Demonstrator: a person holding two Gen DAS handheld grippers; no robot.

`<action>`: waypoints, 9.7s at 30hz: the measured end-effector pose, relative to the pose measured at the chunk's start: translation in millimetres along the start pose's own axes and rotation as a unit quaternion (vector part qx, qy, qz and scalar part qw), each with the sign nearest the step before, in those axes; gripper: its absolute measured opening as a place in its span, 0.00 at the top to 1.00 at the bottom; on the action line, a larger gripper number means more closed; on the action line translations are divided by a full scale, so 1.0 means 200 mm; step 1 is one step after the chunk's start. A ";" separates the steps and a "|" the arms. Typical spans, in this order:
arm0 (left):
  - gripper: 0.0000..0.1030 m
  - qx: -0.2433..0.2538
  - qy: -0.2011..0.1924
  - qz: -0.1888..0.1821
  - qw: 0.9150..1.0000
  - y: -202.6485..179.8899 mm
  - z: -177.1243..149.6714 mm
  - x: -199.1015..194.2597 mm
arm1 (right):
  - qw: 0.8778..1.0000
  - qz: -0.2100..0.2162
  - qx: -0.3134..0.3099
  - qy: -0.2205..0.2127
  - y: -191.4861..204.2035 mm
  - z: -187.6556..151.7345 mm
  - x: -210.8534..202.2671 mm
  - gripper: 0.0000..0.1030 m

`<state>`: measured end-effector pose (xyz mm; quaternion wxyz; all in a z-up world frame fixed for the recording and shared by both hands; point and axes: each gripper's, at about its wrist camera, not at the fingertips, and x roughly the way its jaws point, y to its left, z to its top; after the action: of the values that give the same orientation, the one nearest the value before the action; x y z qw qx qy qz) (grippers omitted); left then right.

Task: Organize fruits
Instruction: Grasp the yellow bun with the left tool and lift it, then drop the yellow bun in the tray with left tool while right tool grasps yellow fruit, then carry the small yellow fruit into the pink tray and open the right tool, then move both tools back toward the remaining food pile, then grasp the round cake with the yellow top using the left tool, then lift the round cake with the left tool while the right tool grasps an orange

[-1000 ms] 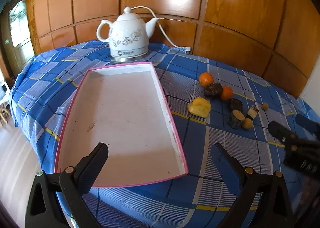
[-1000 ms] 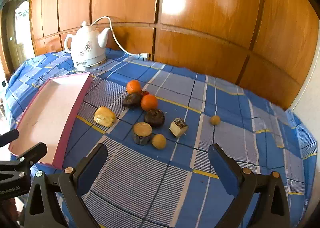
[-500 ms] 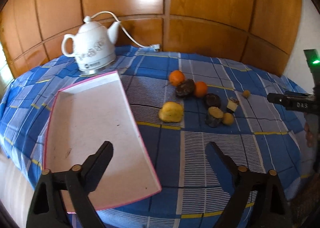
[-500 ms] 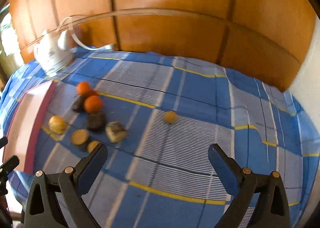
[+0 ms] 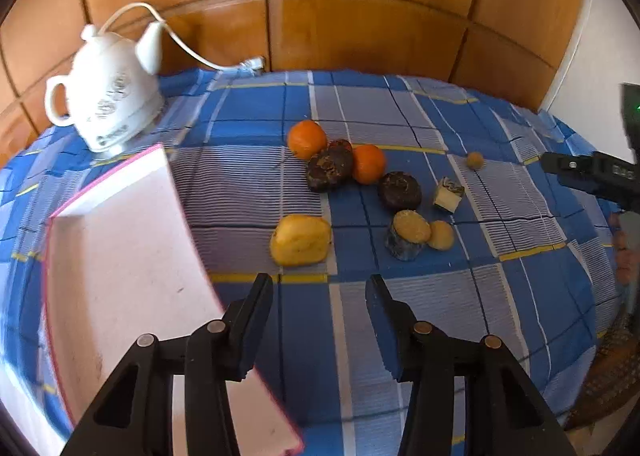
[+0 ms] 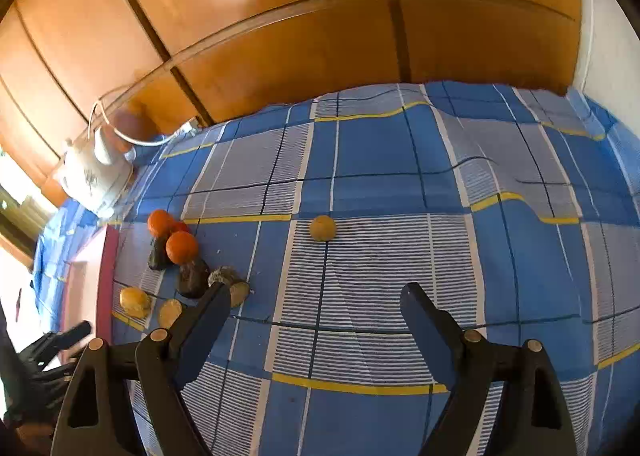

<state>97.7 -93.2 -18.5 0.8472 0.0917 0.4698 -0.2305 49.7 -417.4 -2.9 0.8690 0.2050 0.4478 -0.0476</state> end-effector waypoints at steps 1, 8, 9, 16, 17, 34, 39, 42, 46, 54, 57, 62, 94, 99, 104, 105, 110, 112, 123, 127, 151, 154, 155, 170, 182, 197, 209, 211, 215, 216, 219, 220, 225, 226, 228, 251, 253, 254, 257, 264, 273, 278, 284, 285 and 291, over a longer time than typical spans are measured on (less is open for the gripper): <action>0.51 -0.002 0.003 0.000 1.000 0.00 0.02 0.03 | 1.000 0.003 0.006 0.002 -0.01 0.00 0.00 0.14; 0.43 0.017 0.041 0.023 0.999 -0.03 0.14 0.26 | 0.999 0.021 0.020 0.021 -0.01 0.00 0.03 0.14; 0.43 0.017 0.045 0.030 0.998 -0.03 0.15 0.29 | 0.999 0.021 0.018 0.022 -0.01 0.00 0.03 0.14; 0.57 0.019 0.035 0.045 0.998 0.01 0.13 0.33 | 0.999 0.012 0.048 0.011 -0.07 0.01 0.03 0.36; 0.57 0.011 0.028 0.039 0.999 0.01 0.12 0.31 | 0.998 0.011 0.063 0.012 -0.10 0.02 0.03 0.42; 0.57 -0.060 -0.074 -0.019 0.995 0.08 -0.11 -0.15 | 0.996 -0.026 0.035 0.077 0.01 0.04 0.30 0.47; 0.57 -0.104 -0.088 0.028 0.990 0.31 -0.14 -0.22 | 0.997 -0.050 0.021 0.058 0.00 0.14 0.44 0.53; 0.56 -0.134 -0.086 0.070 0.985 0.49 -0.15 -0.22 | 0.997 -0.055 0.006 0.050 -0.02 0.17 0.50 0.58; 0.56 -0.155 -0.075 0.133 0.976 0.68 -0.17 -0.17 | 0.997 -0.045 -0.017 0.058 0.01 0.17 0.55 0.69; 0.36 -0.225 -0.066 0.177 0.956 0.82 -0.27 -0.16 | 0.994 -0.066 -0.067 0.061 0.08 0.15 0.58 0.77; 0.36 -0.241 -0.076 0.176 0.951 0.78 -0.33 -0.22 | 0.994 -0.065 -0.066 0.062 0.08 0.16 0.58 0.77; 0.36 -0.257 -0.082 0.167 0.948 0.68 -0.39 -0.27 | 0.994 -0.066 -0.065 0.057 0.09 0.16 0.57 0.77; 0.14 -0.242 -0.121 0.219 0.938 0.54 -0.59 -0.45 | 0.934 0.193 -0.287 0.087 1.17 -0.34 0.30 0.77; 0.14 -0.259 -0.121 0.217 0.933 0.59 -0.64 -0.46 | 0.921 0.210 -0.313 0.096 1.40 -0.44 0.33 0.77; 0.14 -0.266 -0.118 0.212 0.933 0.61 -0.67 -0.46 | 0.917 0.201 -0.329 0.106 1.56 -0.51 0.42 0.71; 0.14 -0.265 -0.118 0.211 0.934 0.60 -0.67 -0.46 | 0.918 0.197 -0.329 0.105 1.57 -0.52 0.42 0.70; 0.14 -0.254 -0.121 0.214 0.935 0.59 -0.67 -0.46 | 0.923 0.183 -0.326 0.095 1.55 -0.51 0.40 0.68; 0.14 -0.252 -0.122 0.213 0.936 0.58 -0.67 -0.46 | 0.924 0.175 -0.331 0.084 1.52 -0.50 0.37 0.67; 0.14 -0.231 -0.122 0.208 0.942 0.51 -0.64 -0.45 | 0.933 0.117 -0.337 0.043 1.19 -0.39 0.20 0.66; 0.14 -0.220 -0.122 0.208 0.945 0.48 -0.63 -0.45 | 0.940 0.094 -0.326 0.037 1.06 -0.34 0.16 0.66; 0.14 -0.156 -0.115 0.192 0.962 0.28 -0.52 -0.41 | 0.974 0.015 -0.225 0.000 0.45 -0.10 0.05 0.66; 0.13 -0.143 -0.114 0.190 0.965 0.24 -0.49 -0.40 | 0.981 0.015 -0.196 -0.001 0.38 -0.07 0.06 0.66; 0.13 -0.139 -0.112 0.189 0.966 0.23 -0.48 -0.39 | 0.982 0.014 -0.190 -0.001 0.37 -0.07 0.06 0.66; 0.37 -0.027 -0.082 0.061 0.994 -0.10 -0.25 -0.23 | 0.997 0.000 -0.075 0.006 0.16 0.03 0.06 0.66; 0.53 -0.067 -0.002 -0.047 0.997 -0.21 -0.05 0.06 | 0.997 0.020 -0.066 0.034 0.16 0.02 0.10 0.66; 0.52 -0.094 0.023 -0.061 0.993 -0.30 0.15 0.37 | 0.997 0.031 -0.061 0.040 0.17 0.03 0.12 0.66; 0.64 -0.130 0.002 -0.121 0.984 -0.17 0.07 0.29 | 0.996 0.016 -0.073 0.051 0.19 0.00 0.15 0.66; 0.64 -0.118 0.001 -0.118 0.986 -0.17 0.02 0.25 | 0.996 0.013 -0.070 0.052 0.19 0.00 0.16 0.66; 0.63 -0.099 0.003 -0.104 0.990 -0.19 -0.02 0.26 | 0.996 0.009 -0.072 0.052 0.19 0.00 0.16 0.66; 0.61 -0.097 0.007 -0.095 0.991 -0.20 -0.01 0.27 | 0.996 0.008 -0.072 0.052 0.19 0.00 0.17 0.66; 0.60 -0.083 0.010 -0.071 0.994 -0.23 0.01 0.32 | 0.996 0.007 -0.072 0.052 0.19 0.00 0.17 0.66; 0.61 -0.079 0.008 -0.067 0.995 -0.24 0.01 0.32 | 0.996 0.006 -0.071 0.051 0.19 0.00 0.16 0.66; 0.65 -0.071 0.001 -0.064 0.995 -0.23 -0.02 0.29 | 0.996 0.009 -0.070 0.048 0.19 0.01 0.16 0.66; 0.65 -0.069 -0.001 -0.064 0.996 -0.24 -0.04 0.27 | 0.996 0.009 -0.071 0.047 0.19 0.01 0.16 0.66; 0.65 -0.064 -0.007 -0.063 0.996 -0.24 -0.08 0.23 | 0.996 0.010 -0.073 0.047 0.19 0.00 0.16 0.66; 0.64 -0.062 -0.043 -0.080 0.994 -0.23 -0.25 0.21 | 0.967 0.104 -0.214 0.086 0.64 -0.04 0.30 0.67; 0.64 -0.069 -0.043 -0.087 0.993 -0.22 -0.25 0.21 | 0.963 0.103 -0.227 0.100 0.71 -0.01 0.37 0.67; 0.64 -0.071 -0.043 -0.089 0.993 -0.22 -0.25 0.21 | 0.961 0.099 -0.232 0.108 0.75 0.00 0.43 0.66; 0.64 -0.069 -0.047 -0.092 0.992 -0.22 -0.25 0.20 | 0.960 0.085 -0.238 0.119 0.80 0.03 0.54 0.64; 0.64 -0.060 -0.053 -0.090 0.993 -0.22 -0.27 0.20 | 0.961 0.049 -0.237 0.136 0.82 0.08 0.74 0.61; 0.64 -0.052 -0.057 -0.087 0.993 -0.23 -0.27 0.19 | 0.969 0.062 -0.214 0.103 0.75 0.09 0.64 0.63; 0.65 -0.051 -0.055 -0.089 0.993 -0.23 -0.27 0.19 | 0.973 0.070 -0.201 0.090 0.64 0.09 0.44 0.63; 0.66 -0.061 -0.046 -0.091 0.993 -0.21 -0.23 0.16 | 0.972 0.081 -0.195 0.100 0.49 -0.02 0.25 0.63; 0.66 -0.065 -0.048 -0.092 0.992 -0.20 -0.23 0.15 | 0.972 0.082 -0.196 0.102 0.47 -0.05 0.24 0.63; 0.66 -0.103 -0.083 -0.104 0.986 -0.07 -0.21 -0.05 | 0.972 0.071 -0.190 0.120 0.39 -0.18 0.28 0.63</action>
<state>54.8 -86.9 -31.2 0.8594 -0.0646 0.4264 -0.2747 77.0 -326.6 -41.3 0.8334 0.0716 0.5336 0.1250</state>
